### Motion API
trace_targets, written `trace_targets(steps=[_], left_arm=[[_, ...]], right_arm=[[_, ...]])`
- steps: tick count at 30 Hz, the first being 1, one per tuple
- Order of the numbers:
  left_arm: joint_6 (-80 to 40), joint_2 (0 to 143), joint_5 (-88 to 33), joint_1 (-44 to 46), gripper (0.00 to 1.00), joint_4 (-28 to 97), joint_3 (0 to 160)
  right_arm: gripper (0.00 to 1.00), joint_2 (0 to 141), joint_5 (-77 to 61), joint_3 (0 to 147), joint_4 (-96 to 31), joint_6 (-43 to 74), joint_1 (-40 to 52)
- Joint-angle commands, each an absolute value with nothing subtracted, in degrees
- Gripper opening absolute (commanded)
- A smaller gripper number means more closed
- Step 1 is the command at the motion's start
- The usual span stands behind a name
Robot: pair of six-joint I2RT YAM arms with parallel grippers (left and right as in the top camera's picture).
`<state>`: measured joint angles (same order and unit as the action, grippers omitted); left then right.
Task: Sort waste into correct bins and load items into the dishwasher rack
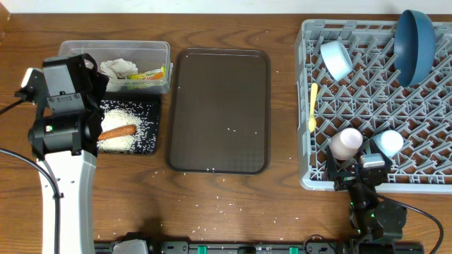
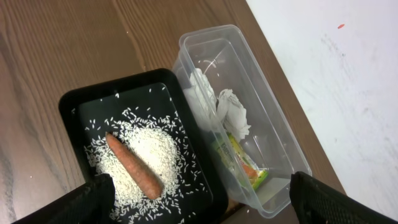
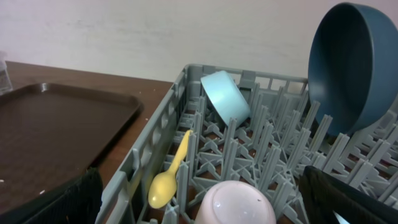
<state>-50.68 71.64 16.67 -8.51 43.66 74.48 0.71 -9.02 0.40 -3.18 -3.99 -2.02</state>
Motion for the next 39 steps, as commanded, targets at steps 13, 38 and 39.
trace_targets(steps=[13, 38, 39], left_arm=[[-49.5, 71.9, 17.1, -8.6, 0.91, 43.9, 75.2], [-49.5, 53.5, 17.1, -8.4, 0.91, 43.9, 55.1], [-49.5, 51.3, 17.1, -8.1, 0.91, 44.0, 53.2]], right_arm=[[0.99, 0.5, -9.3, 0.3, -3.5, -3.3, -2.0], [0.99, 0.5, -9.3, 0.3, -3.4, -3.3, -2.0], [0.99, 0.5, -9.3, 0.3, -3.5, -3.3, -2.0]])
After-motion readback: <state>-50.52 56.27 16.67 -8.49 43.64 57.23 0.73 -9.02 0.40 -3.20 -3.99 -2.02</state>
